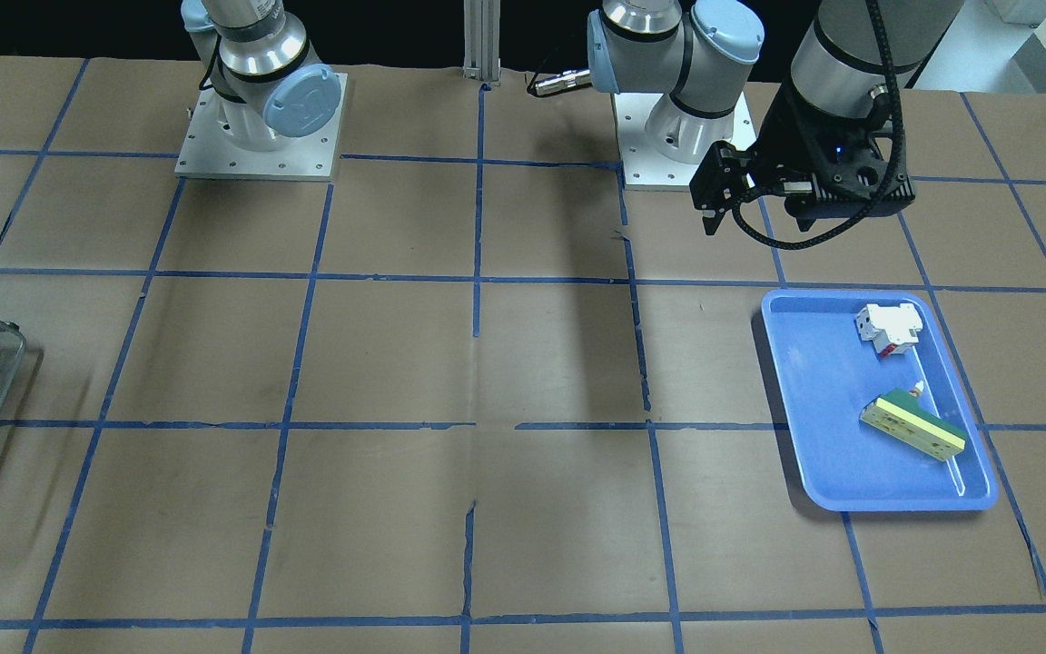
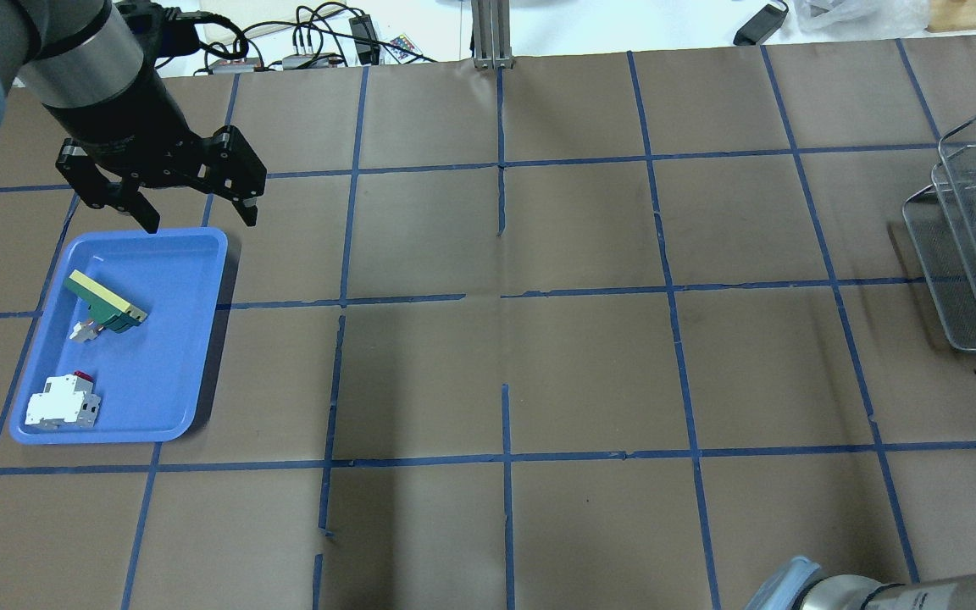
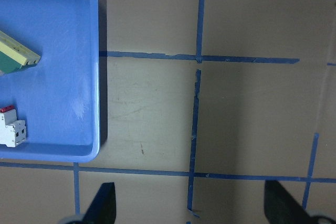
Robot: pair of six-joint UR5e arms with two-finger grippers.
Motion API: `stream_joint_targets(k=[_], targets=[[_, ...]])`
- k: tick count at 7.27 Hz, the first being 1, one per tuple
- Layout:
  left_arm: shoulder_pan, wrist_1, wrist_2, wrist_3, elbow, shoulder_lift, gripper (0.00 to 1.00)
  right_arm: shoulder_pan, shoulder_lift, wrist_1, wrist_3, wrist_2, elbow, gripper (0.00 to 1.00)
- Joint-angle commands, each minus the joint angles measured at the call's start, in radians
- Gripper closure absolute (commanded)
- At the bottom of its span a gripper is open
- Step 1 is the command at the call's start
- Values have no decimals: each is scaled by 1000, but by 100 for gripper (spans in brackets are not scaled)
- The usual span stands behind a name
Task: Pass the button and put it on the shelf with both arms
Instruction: 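Lower the button onto the shelf and open the right gripper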
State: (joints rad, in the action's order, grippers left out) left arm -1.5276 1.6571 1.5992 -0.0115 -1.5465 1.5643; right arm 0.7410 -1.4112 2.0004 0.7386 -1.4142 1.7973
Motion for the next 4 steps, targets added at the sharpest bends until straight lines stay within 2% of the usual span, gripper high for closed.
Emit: stream_joint_targets(k=[1,3,4], targets=[[1,4,-1,1,-1,-6,0,1,12,8,-4,-3,-1,0],[6,-7,-5,-4,-4,-6,0,9,-30,-35,-4,-28,-15,0],[7,-14,-18,-13,-4,-6,0,18,-79,-157,-2,-43,-50,0]])
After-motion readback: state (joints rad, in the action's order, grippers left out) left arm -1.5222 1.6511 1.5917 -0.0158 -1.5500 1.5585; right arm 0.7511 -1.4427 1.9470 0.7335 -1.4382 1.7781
